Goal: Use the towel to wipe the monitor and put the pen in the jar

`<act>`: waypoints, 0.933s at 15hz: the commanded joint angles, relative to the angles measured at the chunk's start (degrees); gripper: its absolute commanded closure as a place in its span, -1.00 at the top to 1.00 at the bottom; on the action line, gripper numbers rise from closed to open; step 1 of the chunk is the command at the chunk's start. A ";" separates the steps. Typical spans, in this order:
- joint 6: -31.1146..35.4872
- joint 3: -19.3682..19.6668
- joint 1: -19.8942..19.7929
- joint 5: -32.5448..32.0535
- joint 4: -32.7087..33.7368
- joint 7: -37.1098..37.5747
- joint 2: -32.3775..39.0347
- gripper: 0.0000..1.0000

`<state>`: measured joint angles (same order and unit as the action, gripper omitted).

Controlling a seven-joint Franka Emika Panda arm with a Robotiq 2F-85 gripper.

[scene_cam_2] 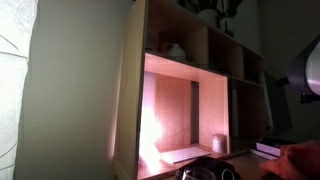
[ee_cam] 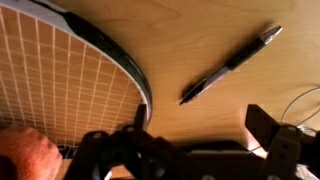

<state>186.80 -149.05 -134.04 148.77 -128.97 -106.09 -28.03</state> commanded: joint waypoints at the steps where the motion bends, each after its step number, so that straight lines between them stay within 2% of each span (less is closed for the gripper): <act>1: -0.49 0.01 -1.84 0.09 0.15 4.25 -0.81 1.00; 3: -1.75 0.06 -2.04 0.07 -1.67 7.01 -0.28 1.00; 5: -7.76 0.08 -1.70 0.07 -6.76 10.01 3.01 1.00; 6: -9.90 0.08 -1.33 -1.52 -8.06 13.47 3.14 1.00; 9: -17.89 0.09 -2.13 -11.85 -9.06 28.06 2.56 1.00; 10: -17.60 8.10 8.40 -15.06 -9.05 33.73 -2.56 1.00; 12: -20.34 9.38 9.46 -17.82 -9.30 38.38 -2.91 1.00; 14: -20.54 9.49 9.58 -17.81 -9.30 38.61 -2.89 1.00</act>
<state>170.00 -148.88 -135.52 137.89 -136.35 -78.91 -28.26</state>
